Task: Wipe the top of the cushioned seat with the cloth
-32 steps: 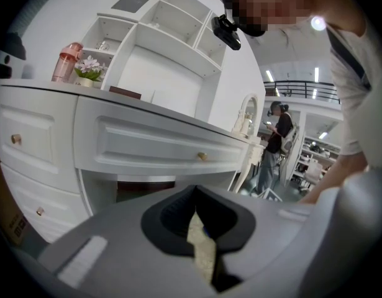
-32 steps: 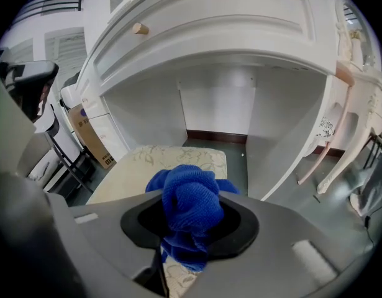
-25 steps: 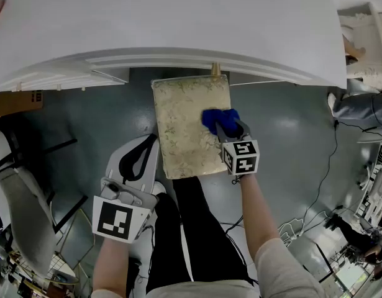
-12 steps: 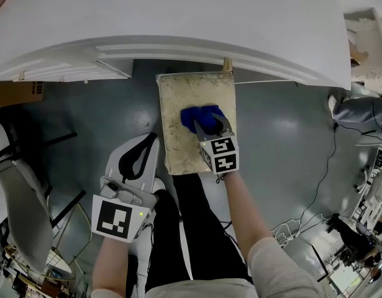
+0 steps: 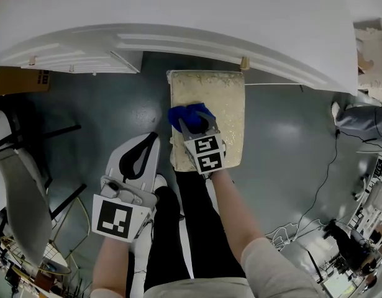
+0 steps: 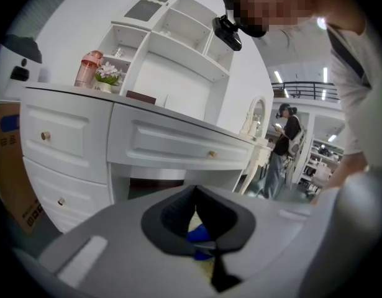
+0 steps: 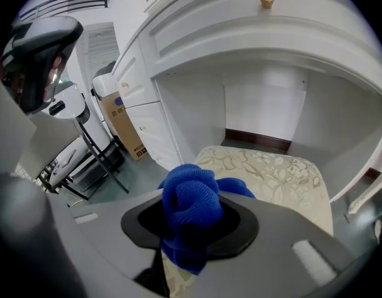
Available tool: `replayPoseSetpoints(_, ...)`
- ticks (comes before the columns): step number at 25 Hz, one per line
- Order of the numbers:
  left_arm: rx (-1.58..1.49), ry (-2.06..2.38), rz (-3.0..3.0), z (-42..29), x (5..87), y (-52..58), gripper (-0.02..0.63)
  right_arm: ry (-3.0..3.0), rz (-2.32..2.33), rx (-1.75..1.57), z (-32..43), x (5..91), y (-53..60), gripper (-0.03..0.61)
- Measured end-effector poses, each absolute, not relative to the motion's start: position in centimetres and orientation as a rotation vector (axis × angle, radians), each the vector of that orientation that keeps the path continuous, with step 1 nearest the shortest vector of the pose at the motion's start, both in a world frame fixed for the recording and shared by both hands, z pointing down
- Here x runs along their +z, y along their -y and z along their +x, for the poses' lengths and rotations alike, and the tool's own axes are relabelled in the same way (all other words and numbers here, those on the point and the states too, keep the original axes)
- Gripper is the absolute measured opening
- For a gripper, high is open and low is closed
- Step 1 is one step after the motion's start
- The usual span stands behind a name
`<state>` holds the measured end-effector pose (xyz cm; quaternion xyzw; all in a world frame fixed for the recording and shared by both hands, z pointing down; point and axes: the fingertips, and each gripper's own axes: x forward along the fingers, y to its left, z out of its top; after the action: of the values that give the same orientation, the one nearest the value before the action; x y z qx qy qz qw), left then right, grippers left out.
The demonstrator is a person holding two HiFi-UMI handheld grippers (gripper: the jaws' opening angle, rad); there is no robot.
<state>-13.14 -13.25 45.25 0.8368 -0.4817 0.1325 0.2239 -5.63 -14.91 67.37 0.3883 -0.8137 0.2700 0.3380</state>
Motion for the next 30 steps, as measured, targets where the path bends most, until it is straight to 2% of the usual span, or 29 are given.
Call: replayPoseSetpoints(30,0.311,1.260,2.447,-14.9,43.8,7.6,0.000,2.081,1.048,0.697,-5.7,67.5,9.4,0.137)
